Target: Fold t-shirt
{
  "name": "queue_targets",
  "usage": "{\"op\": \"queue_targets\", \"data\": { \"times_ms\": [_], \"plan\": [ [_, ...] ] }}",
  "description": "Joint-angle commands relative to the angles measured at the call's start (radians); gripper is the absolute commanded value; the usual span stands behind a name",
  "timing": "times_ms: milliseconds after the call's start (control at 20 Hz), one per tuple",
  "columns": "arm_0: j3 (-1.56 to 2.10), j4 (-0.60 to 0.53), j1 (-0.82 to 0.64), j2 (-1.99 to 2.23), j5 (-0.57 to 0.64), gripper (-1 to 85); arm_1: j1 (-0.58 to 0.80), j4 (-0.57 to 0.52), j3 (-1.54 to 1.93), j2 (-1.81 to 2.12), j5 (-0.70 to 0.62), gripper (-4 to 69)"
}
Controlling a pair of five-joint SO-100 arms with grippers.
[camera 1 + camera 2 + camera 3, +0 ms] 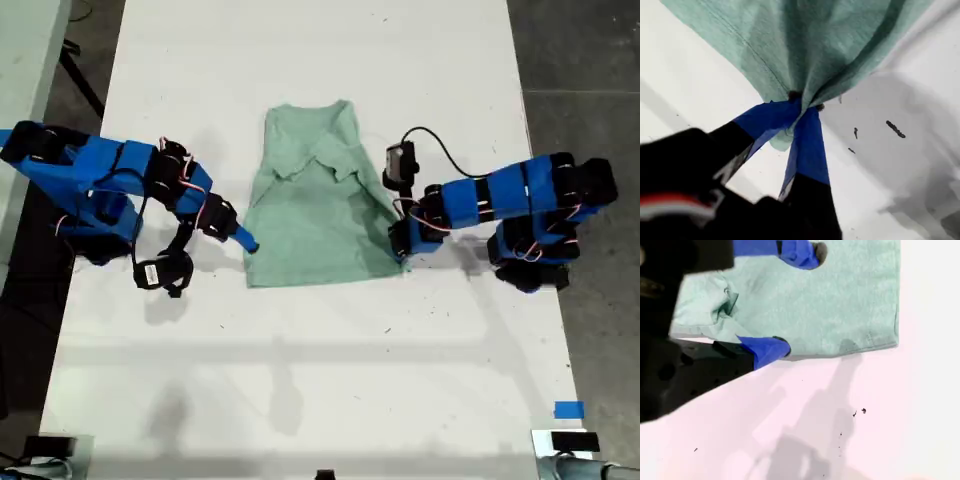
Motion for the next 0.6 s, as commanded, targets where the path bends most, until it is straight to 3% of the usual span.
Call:
{"op": "queue_targets", "data": {
  "times_ms": [0, 250, 450, 500, 550],
  "plan": [
    [-0.005, -0.015, -0.006, 0.035, 0.005, 29.0, 0.006, 0.127, -0.215, 0.054, -0.037, -1.1],
    [-0.003, -0.017, -0.006, 0.046, 0.005, 28.9, 0.003, 0.074, -0.601, -0.258, -0.083, -1.1],
    [0.000, -0.005, -0.008, 0.061, 0.003, 28.8, -0.025, 0.132, -0.933, -0.643, -0.058, -1.4],
    [0.006, -0.008, -0.008, 0.066, 0.002, 28.8, -0.029, 0.144, -0.979, -0.684, -0.061, 3.9],
    [0.011, -0.009, -0.009, 0.071, 0.002, 28.9, -0.032, 0.167, -1.032, -0.696, -0.084, 32.3]
  ]
}}
